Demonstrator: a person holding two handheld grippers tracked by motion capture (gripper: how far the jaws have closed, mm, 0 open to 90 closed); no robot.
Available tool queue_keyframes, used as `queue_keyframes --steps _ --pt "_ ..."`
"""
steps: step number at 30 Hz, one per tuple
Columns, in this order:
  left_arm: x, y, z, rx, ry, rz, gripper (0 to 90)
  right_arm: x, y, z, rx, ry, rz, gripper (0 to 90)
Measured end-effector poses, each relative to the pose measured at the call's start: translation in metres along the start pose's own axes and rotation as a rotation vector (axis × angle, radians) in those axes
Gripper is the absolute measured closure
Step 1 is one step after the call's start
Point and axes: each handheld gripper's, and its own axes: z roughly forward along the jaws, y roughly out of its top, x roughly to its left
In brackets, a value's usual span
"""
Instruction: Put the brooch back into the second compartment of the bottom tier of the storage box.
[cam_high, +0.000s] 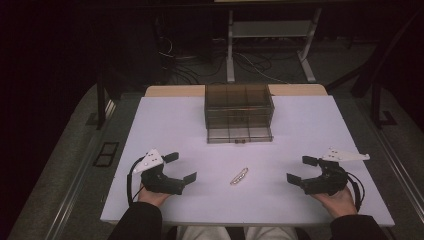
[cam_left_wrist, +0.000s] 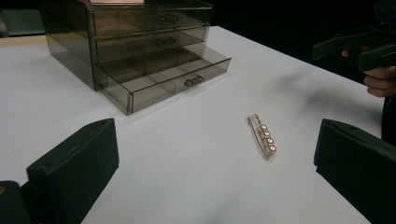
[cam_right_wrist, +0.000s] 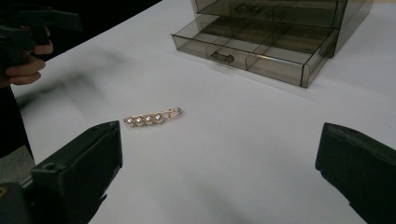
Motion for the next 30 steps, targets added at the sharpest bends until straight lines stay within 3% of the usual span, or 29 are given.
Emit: queue_keyframes --steps 30 --pt "-0.0085 0.0048 -0.0043 0.014 0.001 0.014 0.0 -0.0015 0.0005 -0.0023 0.006 0.007 -0.001 0.3"
